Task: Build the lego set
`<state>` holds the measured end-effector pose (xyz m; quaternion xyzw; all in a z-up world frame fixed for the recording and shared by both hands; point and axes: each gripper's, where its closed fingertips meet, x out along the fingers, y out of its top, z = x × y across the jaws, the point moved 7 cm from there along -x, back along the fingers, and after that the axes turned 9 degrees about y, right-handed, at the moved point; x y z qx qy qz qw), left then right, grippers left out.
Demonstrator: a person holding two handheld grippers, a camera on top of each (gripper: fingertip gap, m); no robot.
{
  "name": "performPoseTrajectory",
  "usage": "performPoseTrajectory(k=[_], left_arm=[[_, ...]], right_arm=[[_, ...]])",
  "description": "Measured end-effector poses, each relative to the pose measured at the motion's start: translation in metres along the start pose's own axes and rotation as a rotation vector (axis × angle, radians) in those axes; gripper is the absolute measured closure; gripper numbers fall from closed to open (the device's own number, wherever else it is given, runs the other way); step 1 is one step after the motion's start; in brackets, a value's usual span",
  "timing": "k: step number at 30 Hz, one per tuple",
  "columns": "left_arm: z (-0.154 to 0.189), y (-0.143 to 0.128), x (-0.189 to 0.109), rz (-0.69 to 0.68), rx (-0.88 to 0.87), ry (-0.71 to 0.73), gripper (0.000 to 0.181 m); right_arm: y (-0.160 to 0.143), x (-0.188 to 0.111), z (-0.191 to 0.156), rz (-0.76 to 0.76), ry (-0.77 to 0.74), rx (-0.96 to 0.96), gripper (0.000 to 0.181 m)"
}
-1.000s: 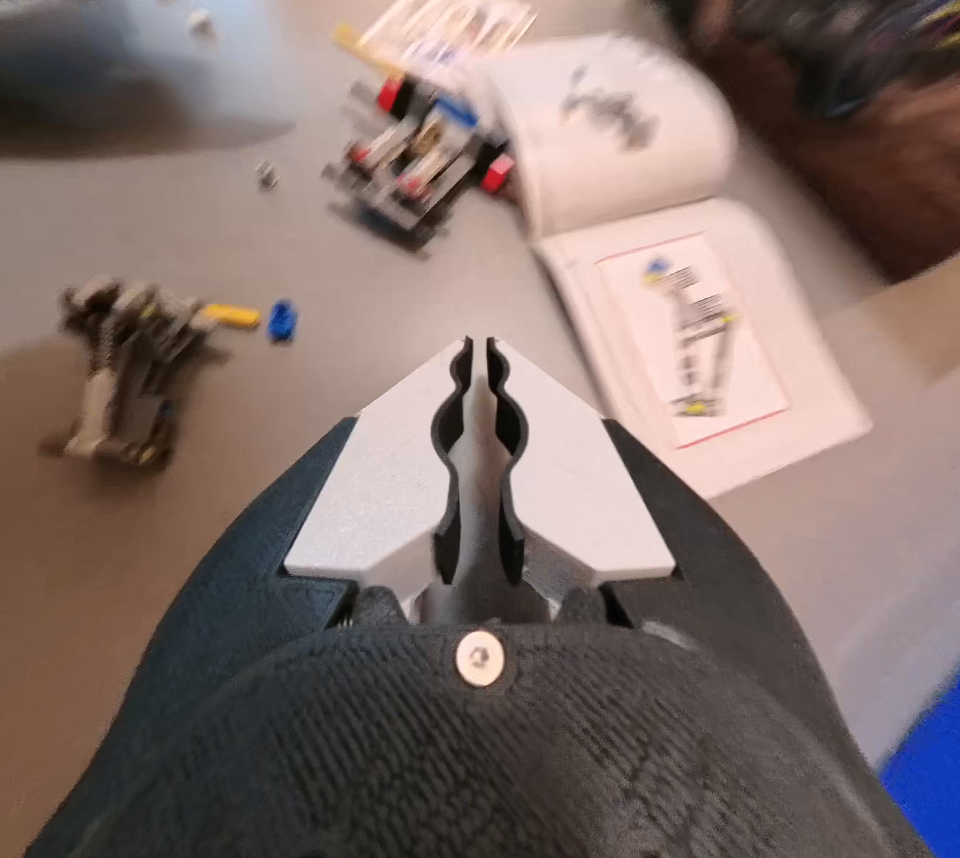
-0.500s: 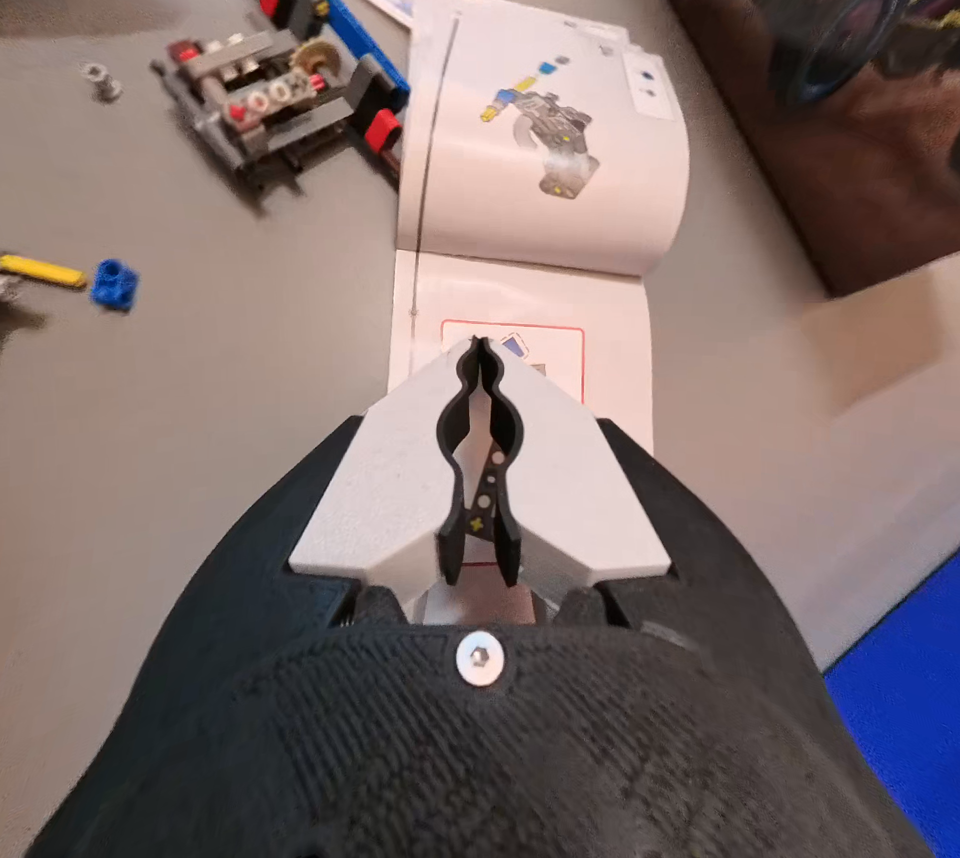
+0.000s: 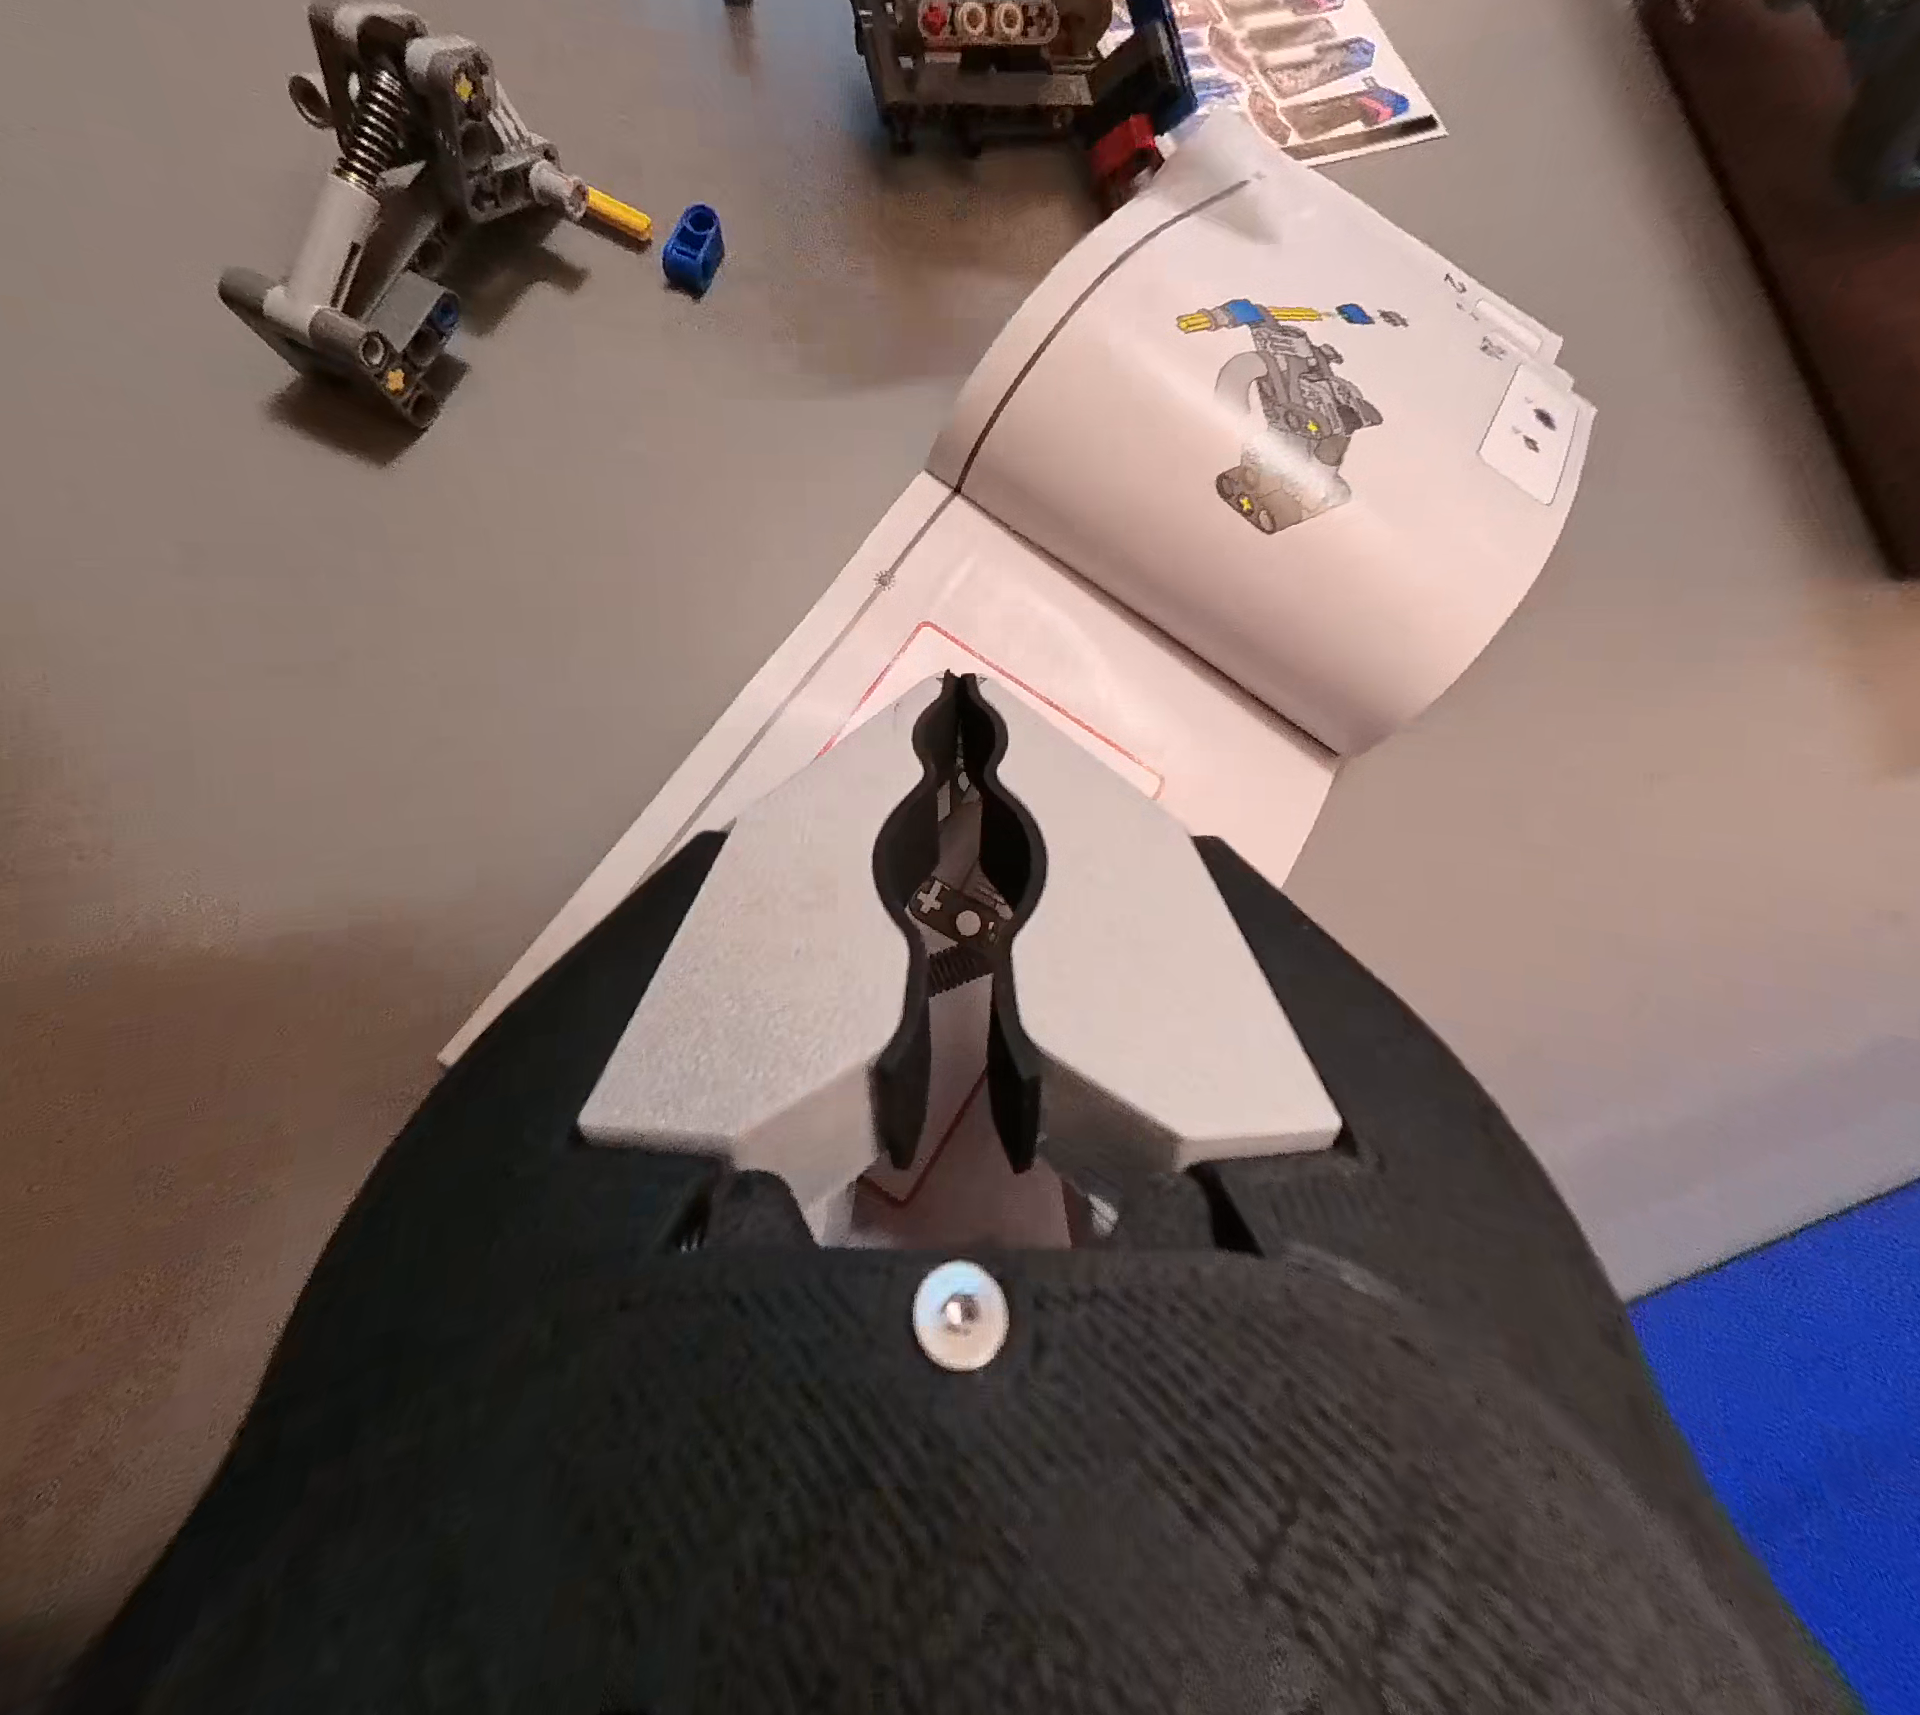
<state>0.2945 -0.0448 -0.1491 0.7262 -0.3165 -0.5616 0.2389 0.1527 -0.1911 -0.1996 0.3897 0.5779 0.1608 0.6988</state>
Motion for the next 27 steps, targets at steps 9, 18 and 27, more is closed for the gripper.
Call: performPoseTrajectory(k=[9, 18, 27], left_arm=[[-0.014, -0.025, 0.045, -0.250, -0.016, -0.145, 0.181], [-0.006, -0.034, 0.033, -0.220, -0.044, -0.104, 0.181], [-0.006, -0.021, -0.023, 0.096, -0.246, 0.272, 0.181]], right_arm=[[-0.008, -0.006, 0.013, -0.017, -0.204, 0.050, 0.181], [-0.010, -0.008, 0.012, -0.021, -0.346, 0.099, 0.181], [-0.011, -0.009, 0.015, -0.011, -0.311, 0.143, 0.181]])
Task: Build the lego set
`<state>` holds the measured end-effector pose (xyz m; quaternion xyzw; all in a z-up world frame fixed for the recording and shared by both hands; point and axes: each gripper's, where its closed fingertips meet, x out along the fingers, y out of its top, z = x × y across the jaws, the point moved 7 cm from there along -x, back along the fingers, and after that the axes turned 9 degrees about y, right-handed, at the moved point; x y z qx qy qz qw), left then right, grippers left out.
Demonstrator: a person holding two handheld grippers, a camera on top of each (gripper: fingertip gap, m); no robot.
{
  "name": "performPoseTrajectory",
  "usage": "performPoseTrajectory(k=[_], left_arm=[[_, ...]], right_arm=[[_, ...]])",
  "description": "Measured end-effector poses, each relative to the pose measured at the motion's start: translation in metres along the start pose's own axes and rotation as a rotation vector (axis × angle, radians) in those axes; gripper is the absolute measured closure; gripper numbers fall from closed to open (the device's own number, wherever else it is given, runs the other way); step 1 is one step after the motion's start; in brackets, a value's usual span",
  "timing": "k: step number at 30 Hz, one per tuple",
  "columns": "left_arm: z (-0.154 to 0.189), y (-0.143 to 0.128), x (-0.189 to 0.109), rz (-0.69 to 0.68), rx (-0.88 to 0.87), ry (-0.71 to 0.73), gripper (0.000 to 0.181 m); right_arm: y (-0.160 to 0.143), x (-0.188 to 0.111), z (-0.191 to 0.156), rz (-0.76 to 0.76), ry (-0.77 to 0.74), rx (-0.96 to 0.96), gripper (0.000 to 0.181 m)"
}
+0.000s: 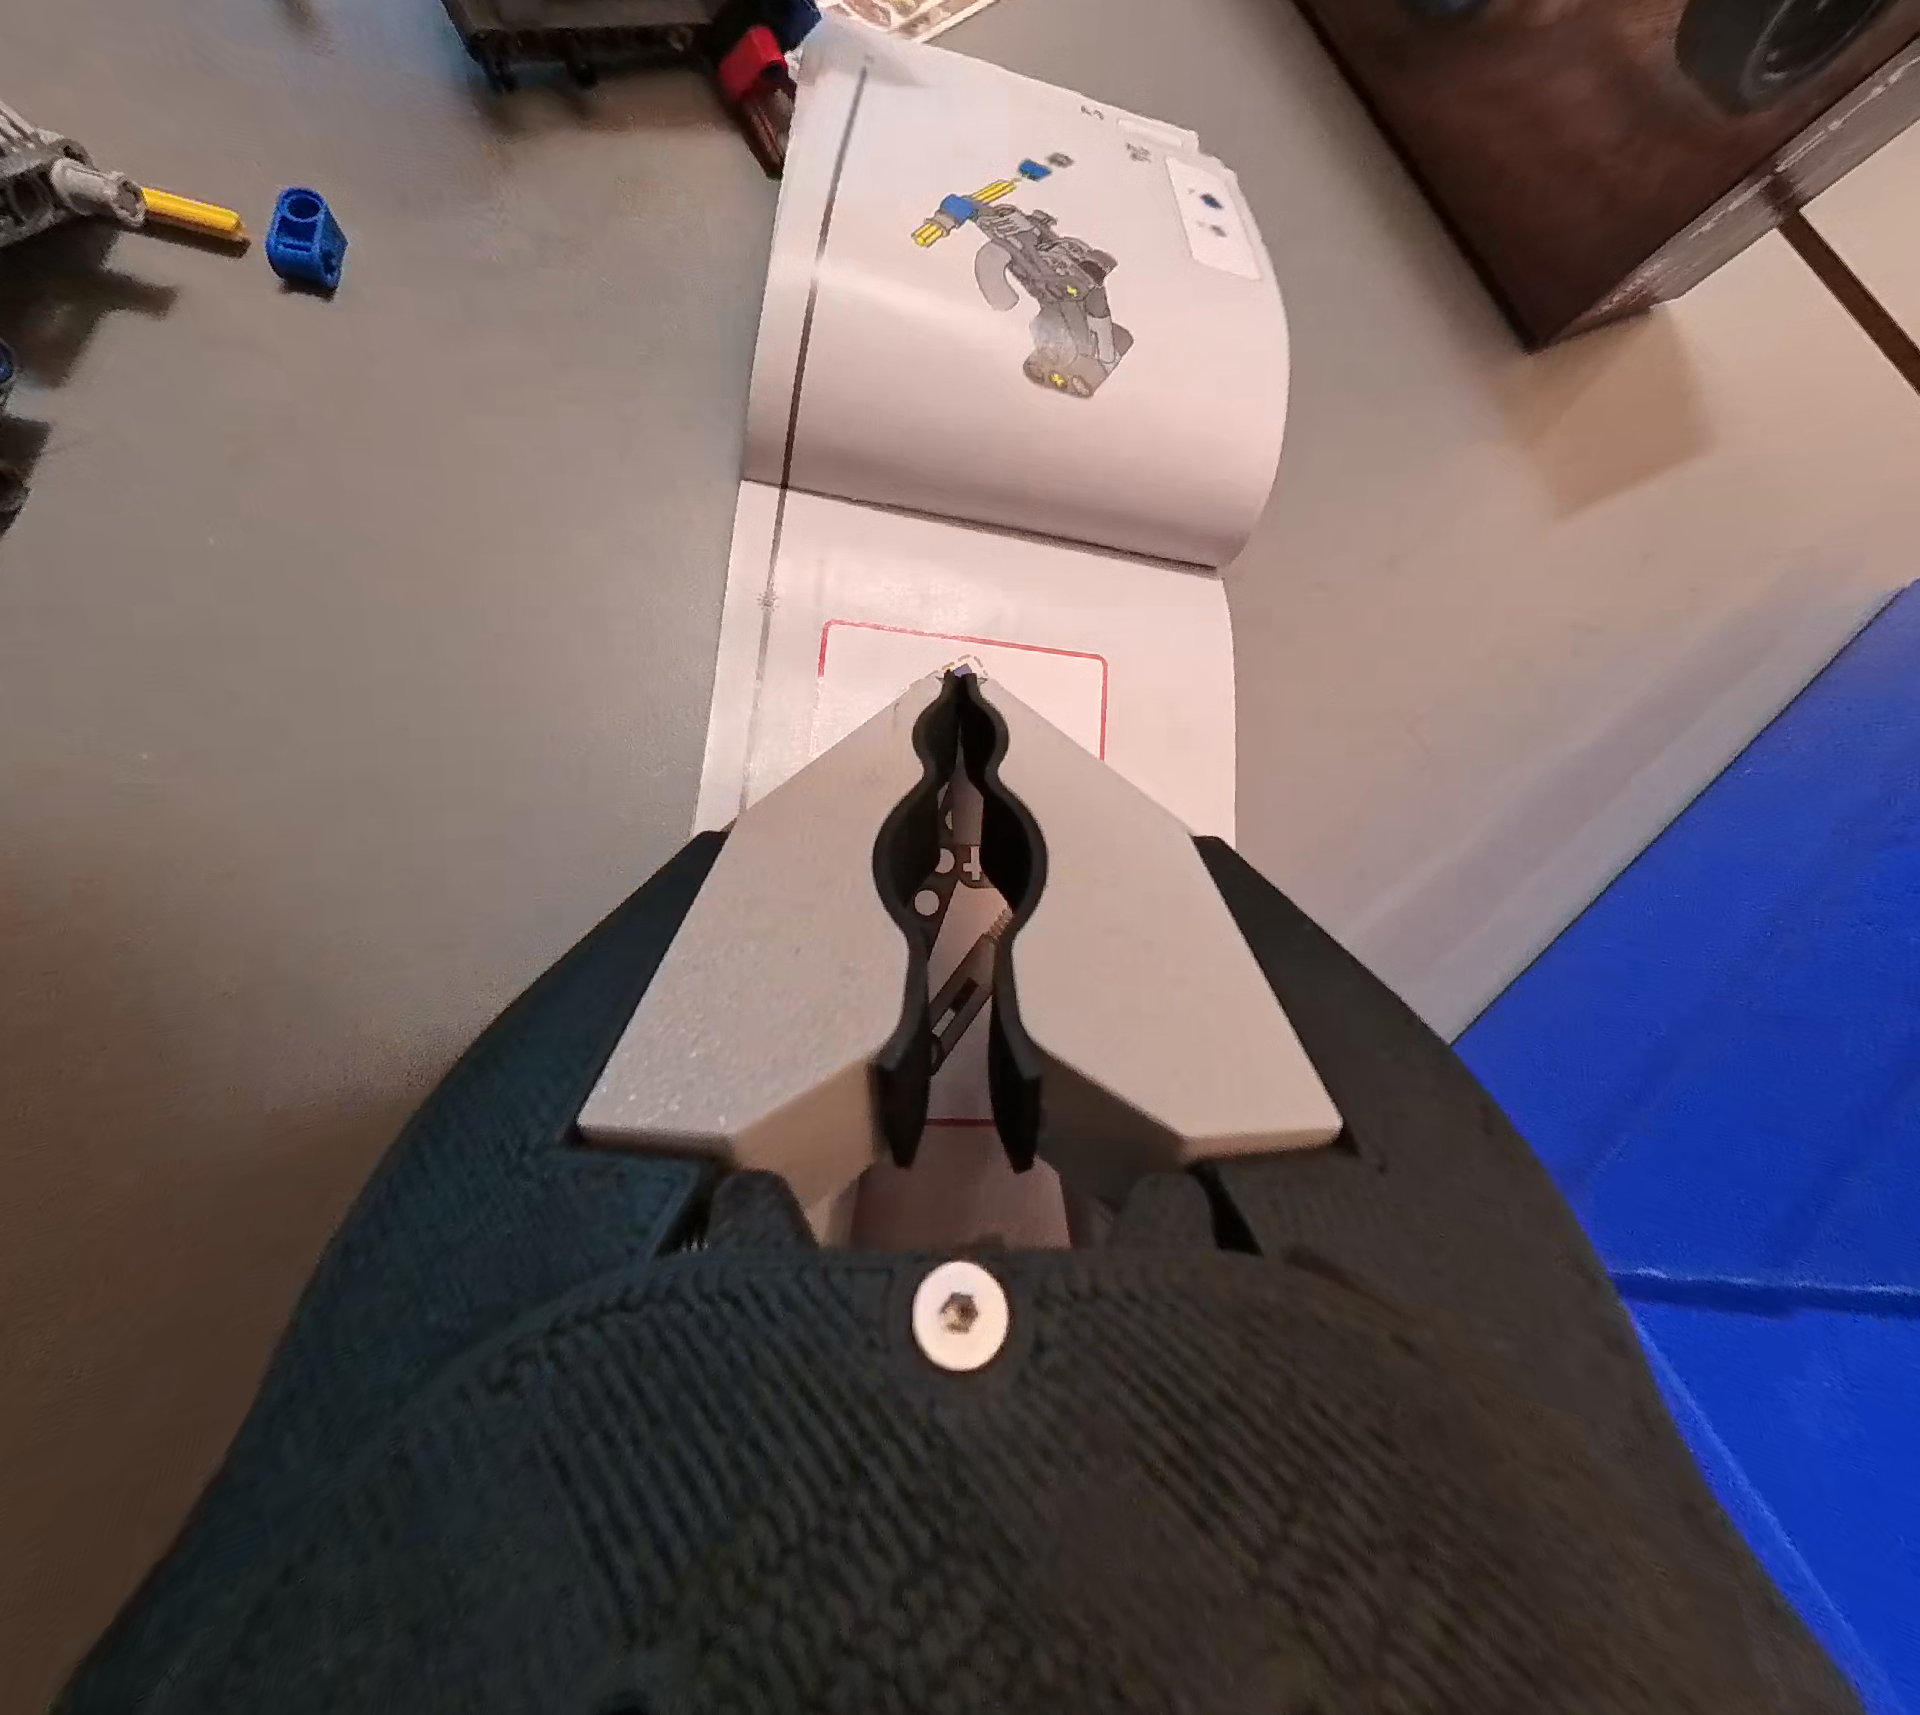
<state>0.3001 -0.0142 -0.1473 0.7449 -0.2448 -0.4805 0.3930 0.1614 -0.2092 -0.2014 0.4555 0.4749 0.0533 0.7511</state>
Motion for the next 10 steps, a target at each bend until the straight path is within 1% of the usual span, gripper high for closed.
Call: performPoseTrajectory(k=[3, 5, 7, 10], left_arm=[[-0.013, -0.032, -0.024, 0.101, -0.144, 0.288, 0.181], [-0.022, -0.052, -0.038, 0.152, -0.169, 0.473, 0.181], [-0.027, -0.054, -0.049, 0.168, -0.130, 0.549, 0.181], [-0.027, -0.058, -0.050, 0.140, -0.002, 0.645, 0.181]], right_arm=[[0.000, 0.000, 0.001, 0.000, 0.010, 0.011, 0.181], [0.000, 0.000, 0.001, 0.000, 0.013, 0.014, 0.181], [0.000, 0.000, 0.001, 0.001, 0.019, 0.022, 0.181], [0.000, 0.000, 0.001, 0.001, 0.024, 0.027, 0.181]])
